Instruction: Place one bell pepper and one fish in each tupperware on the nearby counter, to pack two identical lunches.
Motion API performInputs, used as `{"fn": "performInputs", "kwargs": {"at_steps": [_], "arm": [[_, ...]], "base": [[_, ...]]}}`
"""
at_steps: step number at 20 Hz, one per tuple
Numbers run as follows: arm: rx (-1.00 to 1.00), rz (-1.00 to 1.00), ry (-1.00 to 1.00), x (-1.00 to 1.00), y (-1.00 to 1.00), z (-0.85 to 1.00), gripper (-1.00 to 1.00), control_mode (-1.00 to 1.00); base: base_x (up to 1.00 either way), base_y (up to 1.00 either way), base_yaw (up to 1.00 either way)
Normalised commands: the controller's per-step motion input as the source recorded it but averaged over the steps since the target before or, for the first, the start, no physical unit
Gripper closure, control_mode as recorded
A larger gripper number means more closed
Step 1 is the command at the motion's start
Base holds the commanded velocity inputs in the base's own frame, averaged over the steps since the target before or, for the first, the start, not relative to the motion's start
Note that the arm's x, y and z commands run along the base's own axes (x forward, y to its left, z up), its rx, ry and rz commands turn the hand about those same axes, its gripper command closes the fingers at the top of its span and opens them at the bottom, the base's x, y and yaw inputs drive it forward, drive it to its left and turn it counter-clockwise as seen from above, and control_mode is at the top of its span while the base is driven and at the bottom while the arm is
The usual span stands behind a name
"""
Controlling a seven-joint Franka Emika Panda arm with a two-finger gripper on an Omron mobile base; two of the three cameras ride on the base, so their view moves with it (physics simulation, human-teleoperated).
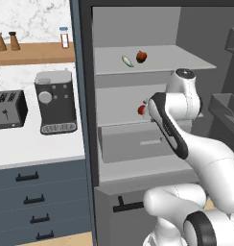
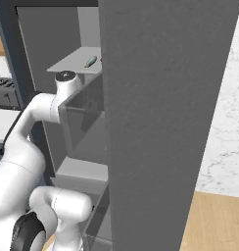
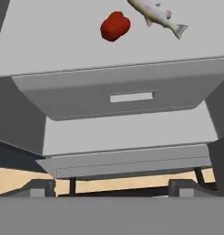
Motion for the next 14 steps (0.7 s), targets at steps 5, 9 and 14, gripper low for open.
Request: {"fn": "performInputs", "kwargs": {"at_steps": [5,9,14], "arm": [[0.03,-0.12,-0.01,0.51,-0.03,-0.10,-1.00,-1.00],[0.08,-0.06,0.00,0.75,-0.07,-0.01,-1.00,-1.00],[0.03,-0.08,0.00,0.91,0.00,-0.02,-1.00,-1.00]], "base": [[0.00,0.00,0.00],[0.00,0.00,0.00],[0.00,0.00,0.00]]}}
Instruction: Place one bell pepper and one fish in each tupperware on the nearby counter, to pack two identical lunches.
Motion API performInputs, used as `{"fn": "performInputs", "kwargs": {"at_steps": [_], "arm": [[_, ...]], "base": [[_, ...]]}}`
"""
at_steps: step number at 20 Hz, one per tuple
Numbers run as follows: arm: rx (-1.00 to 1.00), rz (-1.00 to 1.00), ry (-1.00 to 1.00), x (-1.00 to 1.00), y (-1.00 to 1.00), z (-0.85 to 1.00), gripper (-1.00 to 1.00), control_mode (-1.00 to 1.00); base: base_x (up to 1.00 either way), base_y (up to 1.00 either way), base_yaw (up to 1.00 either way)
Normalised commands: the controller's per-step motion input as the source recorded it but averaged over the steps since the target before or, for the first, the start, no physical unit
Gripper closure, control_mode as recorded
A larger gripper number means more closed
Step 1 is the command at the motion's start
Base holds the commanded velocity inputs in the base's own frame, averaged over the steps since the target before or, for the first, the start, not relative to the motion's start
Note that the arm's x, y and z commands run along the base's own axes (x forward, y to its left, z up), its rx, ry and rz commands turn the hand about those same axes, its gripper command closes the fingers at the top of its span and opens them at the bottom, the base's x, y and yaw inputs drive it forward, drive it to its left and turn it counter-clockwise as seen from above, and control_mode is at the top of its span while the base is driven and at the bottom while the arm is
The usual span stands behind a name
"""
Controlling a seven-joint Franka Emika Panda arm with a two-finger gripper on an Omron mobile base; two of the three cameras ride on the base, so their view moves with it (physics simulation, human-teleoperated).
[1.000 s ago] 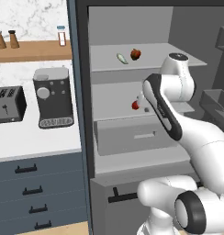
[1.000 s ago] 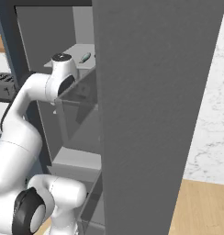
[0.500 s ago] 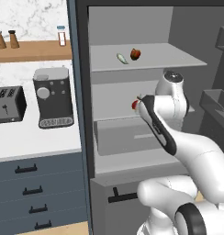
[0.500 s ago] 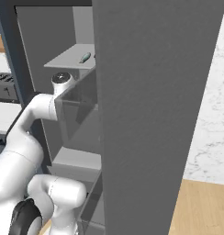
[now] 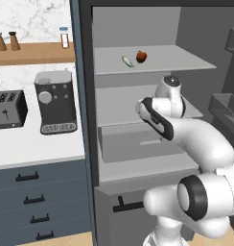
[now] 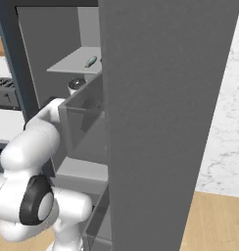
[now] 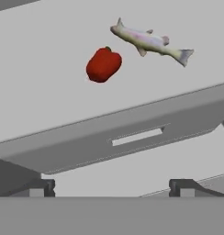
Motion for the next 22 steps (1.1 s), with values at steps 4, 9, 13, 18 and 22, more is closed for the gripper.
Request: {"fn": "performInputs", "kwargs": {"at_steps": [4,9,13,18,22], "arm": [[0.00,-0.02,0.00,0.77,-0.02,-0.09,-1.00,-1.00],[0.00,0.00,0.01,0.71,0.00,-0.24,-1.00,-1.00],[0.00,0.00,0.00,0.69,-0.02,-0.31,-1.00,-1.00],[0.00,-0.01,0.00,0.61,-0.07,-0.28,-1.00,-1.00],[0.00,-0.01,0.01,0.61,-0.04,-0.28,-1.00,-1.00]], "base": [[0.00,0.00,0.00],[0.00,0.00,0.00],[0.00,0.00,0.00],[0.00,0.00,0.00],[0.00,0.00,0.00]]}}
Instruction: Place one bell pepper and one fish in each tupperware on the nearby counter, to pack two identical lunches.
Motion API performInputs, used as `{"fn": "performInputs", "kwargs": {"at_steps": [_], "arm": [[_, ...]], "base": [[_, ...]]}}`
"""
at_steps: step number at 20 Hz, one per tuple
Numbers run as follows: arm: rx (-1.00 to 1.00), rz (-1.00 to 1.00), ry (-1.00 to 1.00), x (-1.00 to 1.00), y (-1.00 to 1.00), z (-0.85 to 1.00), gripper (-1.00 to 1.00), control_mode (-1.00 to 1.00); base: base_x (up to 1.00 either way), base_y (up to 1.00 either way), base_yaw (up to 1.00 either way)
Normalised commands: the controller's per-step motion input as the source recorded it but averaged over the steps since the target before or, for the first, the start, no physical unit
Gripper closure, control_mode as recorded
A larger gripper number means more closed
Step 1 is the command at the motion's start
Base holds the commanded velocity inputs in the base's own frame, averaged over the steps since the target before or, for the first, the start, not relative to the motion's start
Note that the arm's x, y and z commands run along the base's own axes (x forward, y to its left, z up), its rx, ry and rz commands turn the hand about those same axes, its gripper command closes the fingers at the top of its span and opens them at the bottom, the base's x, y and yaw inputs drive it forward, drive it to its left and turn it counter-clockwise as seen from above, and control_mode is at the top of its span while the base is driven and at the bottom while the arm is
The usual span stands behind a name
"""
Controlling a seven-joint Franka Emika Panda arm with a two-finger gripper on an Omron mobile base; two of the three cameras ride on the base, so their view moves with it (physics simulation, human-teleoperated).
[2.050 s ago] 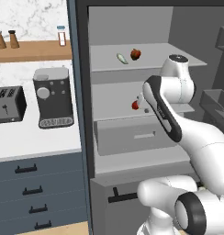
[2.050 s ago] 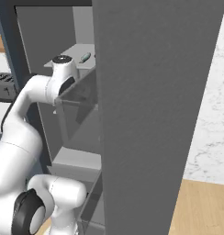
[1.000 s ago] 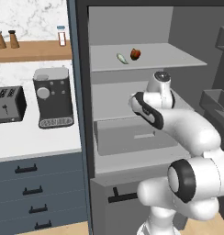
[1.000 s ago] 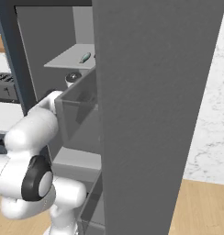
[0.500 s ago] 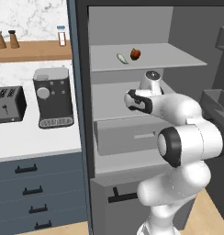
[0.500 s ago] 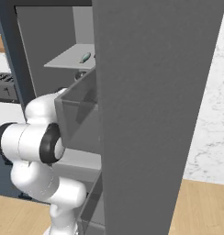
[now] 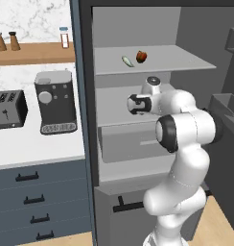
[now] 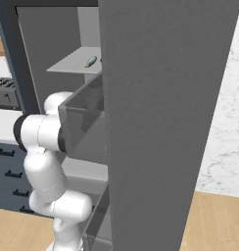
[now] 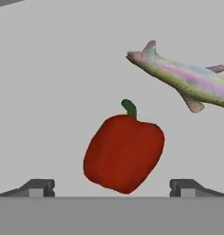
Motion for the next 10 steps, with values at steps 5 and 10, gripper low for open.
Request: {"fn": "performInputs", "kwargs": {"at_steps": [5,10], "arm": [[0.00,-0.01,0.03,0.55,-0.07,-0.32,-1.00,-1.00],[0.00,-0.02,0.04,0.31,-0.04,-0.35,1.00,-1.00]], "base": [[0.00,0.00,0.00],[0.00,0.00,0.00]]}}
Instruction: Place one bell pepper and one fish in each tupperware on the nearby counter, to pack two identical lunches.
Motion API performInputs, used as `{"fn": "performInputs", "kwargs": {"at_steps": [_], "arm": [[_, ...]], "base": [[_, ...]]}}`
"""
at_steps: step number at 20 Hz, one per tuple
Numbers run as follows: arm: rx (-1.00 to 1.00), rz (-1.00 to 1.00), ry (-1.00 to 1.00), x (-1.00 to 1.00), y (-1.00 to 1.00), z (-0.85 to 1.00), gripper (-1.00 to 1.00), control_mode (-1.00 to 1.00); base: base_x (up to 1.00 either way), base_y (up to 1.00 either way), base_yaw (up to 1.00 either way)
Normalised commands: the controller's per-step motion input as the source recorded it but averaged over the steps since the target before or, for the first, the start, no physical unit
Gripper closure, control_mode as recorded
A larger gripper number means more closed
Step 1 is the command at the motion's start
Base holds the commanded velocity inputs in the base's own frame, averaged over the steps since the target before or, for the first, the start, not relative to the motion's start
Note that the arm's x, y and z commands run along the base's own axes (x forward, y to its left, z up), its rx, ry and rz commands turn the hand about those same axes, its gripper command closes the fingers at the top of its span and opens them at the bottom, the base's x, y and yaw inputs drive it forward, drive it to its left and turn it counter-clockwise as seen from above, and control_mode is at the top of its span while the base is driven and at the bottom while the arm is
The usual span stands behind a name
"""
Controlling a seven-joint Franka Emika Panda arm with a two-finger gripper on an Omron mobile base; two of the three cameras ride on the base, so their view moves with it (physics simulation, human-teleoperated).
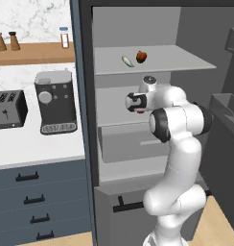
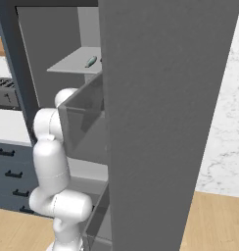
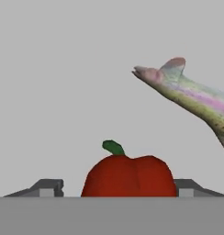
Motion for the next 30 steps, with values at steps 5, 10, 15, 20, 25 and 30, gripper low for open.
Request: {"fn": "performInputs", "kwargs": {"at_steps": [5,10,15,20,25,30], "arm": [[0.00,0.01,0.00,-0.30,0.00,-0.11,1.00,-1.00],[0.00,0.13,-0.01,-1.00,0.03,0.00,1.00,-1.00],[0.00,0.22,0.00,-1.00,0.13,0.15,1.00,-1.00],[0.00,0.25,0.02,-1.00,0.25,0.39,1.00,-1.00],[0.00,0.19,0.07,-1.00,0.08,0.37,1.00,-1.00],[0.00,0.06,0.03,-1.00,0.00,0.26,1.00,-1.00]], "base": [[0.00,0.00,0.00],[0.00,0.00,0.00],[0.00,0.00,0.00],[0.00,0.00,0.00],[0.00,0.00,0.00],[0.00,0.00,0.00]]}}
